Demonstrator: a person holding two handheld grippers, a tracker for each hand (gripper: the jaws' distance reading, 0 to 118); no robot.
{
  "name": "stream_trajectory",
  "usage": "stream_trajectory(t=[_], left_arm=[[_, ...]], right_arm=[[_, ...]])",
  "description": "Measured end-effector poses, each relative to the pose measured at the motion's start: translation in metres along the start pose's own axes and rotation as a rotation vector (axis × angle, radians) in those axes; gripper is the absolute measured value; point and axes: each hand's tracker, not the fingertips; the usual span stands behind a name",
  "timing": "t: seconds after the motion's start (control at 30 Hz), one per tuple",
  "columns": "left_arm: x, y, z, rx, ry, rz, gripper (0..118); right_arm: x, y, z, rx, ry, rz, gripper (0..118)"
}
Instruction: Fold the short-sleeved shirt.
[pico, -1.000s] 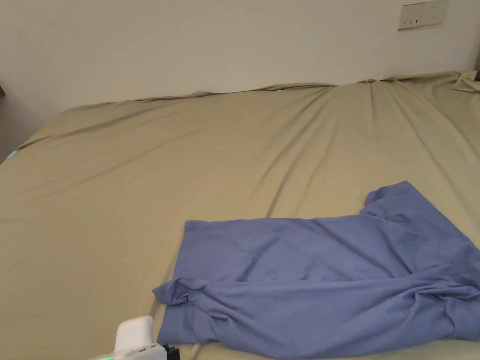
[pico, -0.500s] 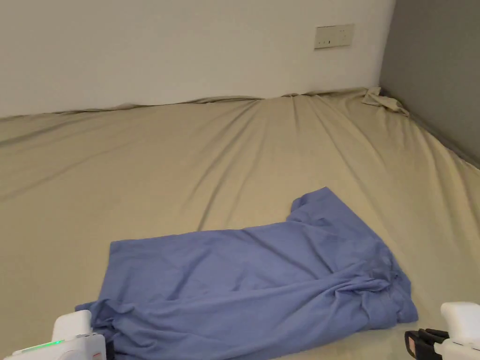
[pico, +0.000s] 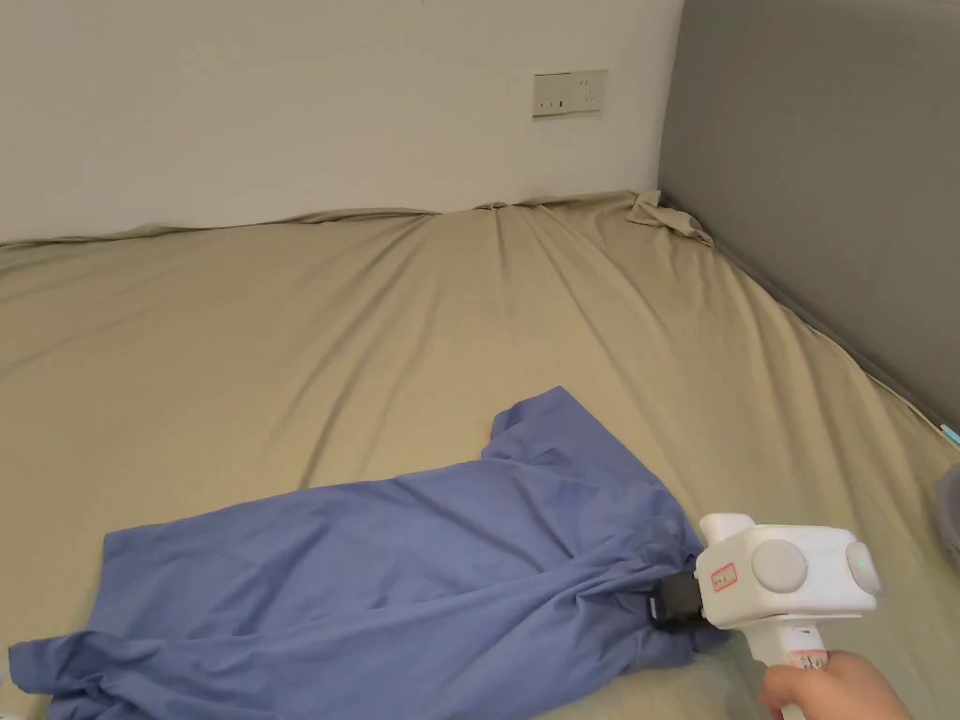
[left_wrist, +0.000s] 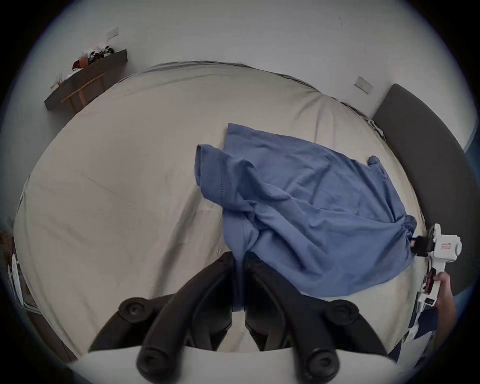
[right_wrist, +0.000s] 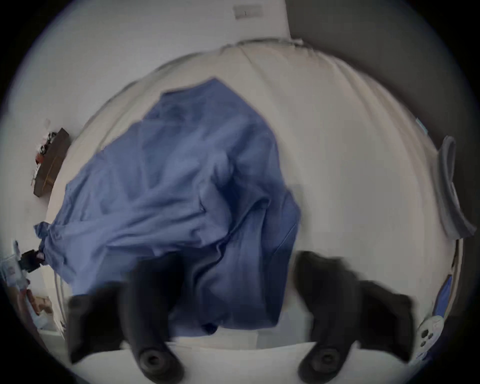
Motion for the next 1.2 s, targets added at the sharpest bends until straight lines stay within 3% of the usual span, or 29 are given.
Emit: stream_trajectory(t=[0.03, 0.07, 0.13, 0.17, 0.23, 0.4, 0.43, 0.53, 0.67, 0.8, 1.03, 1.1, 1.13, 1.17, 1.2], left_arm=[[0.0, 0.0, 0.0, -0.004, 0.0, 0.002, 5], [-0.008, 0.003, -0.005, -0.007, 0.0, 0.003, 5], [-0.013, 0.004, -0.007, -0.019, -0.008, 0.015, 5], [-0.015, 0.004, -0.007, -0.025, -0.013, 0.023, 5], [-0.026, 0.007, -0.008, -0.034, -0.021, 0.038, 5], [-0.044, 0.008, 0.029, -0.012, -0.124, 0.061, 5], [-0.048, 0.006, 0.038, -0.012, -0.127, 0.054, 5], [-0.059, -0.012, 0.057, -0.044, -0.14, 0.041, 5], [-0.071, -0.046, 0.07, -0.112, -0.163, 0.062, 5], [-0.084, -0.088, 0.061, -0.204, -0.127, 0.083, 5], [-0.099, -0.124, 0.023, -0.263, -0.087, 0.124, 5], [-0.095, -0.119, 0.028, -0.255, -0.082, 0.128, 5], [-0.093, -0.115, 0.032, -0.247, -0.07, 0.118, 8], [-0.089, -0.111, 0.041, -0.216, -0.039, 0.093, 46], [-0.086, -0.105, 0.049, -0.193, -0.022, 0.085, 98]], right_arm=[[-0.005, -0.012, 0.012, 0.062, -0.04, 0.029, 72], [-0.008, -0.016, 0.022, 0.115, 0.005, 0.041, 62], [-0.006, -0.016, 0.026, 0.079, 0.093, 0.019, 17], [-0.005, -0.021, 0.036, 0.092, 0.054, 0.004, 15], [0.0, -0.02, 0.047, 0.087, 0.09, 0.025, 13], [0.035, -0.013, 0.075, 0.054, 0.23, -0.095, 12], [0.03, -0.023, 0.089, 0.031, 0.242, -0.049, 12], [0.032, -0.039, 0.114, 0.018, 0.206, -0.001, 12], [0.032, -0.084, 0.138, -0.011, 0.186, -0.02, 12], [0.007, -0.131, 0.138, -0.075, 0.046, 0.081, 12], [0.011, -0.163, 0.085, -0.098, -0.003, 0.067, 12], [0.018, -0.157, 0.09, -0.104, 0.019, -0.004, 16], [0.021, -0.153, 0.095, -0.129, 0.008, -0.047, 27], [0.024, -0.15, 0.105, -0.09, -0.035, -0.058, 60], [0.027, -0.146, 0.116, -0.055, -0.04, -0.073, 94]])
